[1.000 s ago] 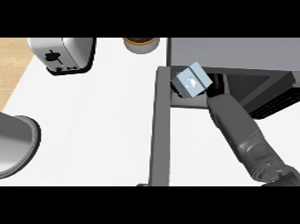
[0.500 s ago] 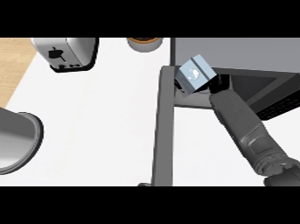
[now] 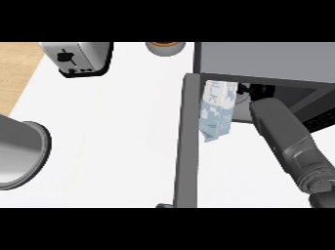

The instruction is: Pick up the milk, place it into the microwave and close the microwave

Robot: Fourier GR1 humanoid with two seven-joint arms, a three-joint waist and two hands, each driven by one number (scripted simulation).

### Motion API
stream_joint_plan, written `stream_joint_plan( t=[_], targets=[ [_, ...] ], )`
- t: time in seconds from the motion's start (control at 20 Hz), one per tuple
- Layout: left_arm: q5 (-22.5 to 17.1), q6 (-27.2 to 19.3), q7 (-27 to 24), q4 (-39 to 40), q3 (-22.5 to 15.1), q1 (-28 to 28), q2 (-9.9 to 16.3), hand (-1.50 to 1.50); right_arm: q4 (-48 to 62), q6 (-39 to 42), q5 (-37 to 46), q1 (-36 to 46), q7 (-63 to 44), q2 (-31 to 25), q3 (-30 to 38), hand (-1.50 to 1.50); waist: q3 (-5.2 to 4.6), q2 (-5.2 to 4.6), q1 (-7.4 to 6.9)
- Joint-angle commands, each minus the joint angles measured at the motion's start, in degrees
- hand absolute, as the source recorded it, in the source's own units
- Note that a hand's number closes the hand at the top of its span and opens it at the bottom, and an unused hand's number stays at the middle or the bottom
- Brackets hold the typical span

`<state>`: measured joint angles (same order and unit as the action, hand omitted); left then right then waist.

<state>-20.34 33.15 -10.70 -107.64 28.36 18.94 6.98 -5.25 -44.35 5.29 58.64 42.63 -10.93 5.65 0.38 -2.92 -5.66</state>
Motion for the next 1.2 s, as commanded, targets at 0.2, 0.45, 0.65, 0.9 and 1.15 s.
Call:
stream_joint_plan(
  t=[0.2,0.45,0.65,0.9,1.15],
  targets=[
    [1.6,0.6,0.2,1.1,-1.8,-0.8,-0.3,-1.50,1.8,-2.4,-1.2,0.0,-2.8,-4.2,2.0,1.50,-0.08,-0.53,-1.42],
    [1.8,-0.7,-0.1,3.4,-1.1,-3.0,-0.1,-1.50,2.7,-1.6,1.2,-1.3,-1.9,-3.8,-0.3,1.50,-0.04,-0.81,-1.86],
    [1.7,-0.6,0.9,2.9,-1.6,-4.0,0.5,-1.50,3.8,-3.8,3.0,0.6,-4.1,-2.6,-2.0,-1.50,-0.05,-0.72,-2.52],
    [2.9,-0.7,0.7,3.4,-1.9,-4.3,0.6,-1.50,2.3,-6.9,2.5,0.9,-4.2,-1.6,-1.3,-1.50,-0.05,-0.76,-2.48],
    [2.9,-0.7,0.7,4.0,-1.9,-5.1,0.8,-1.50,2.3,-7.8,3.6,1.6,-4.7,0.7,-2.2,-1.50,-0.07,-0.51,-2.52]
  ],
)
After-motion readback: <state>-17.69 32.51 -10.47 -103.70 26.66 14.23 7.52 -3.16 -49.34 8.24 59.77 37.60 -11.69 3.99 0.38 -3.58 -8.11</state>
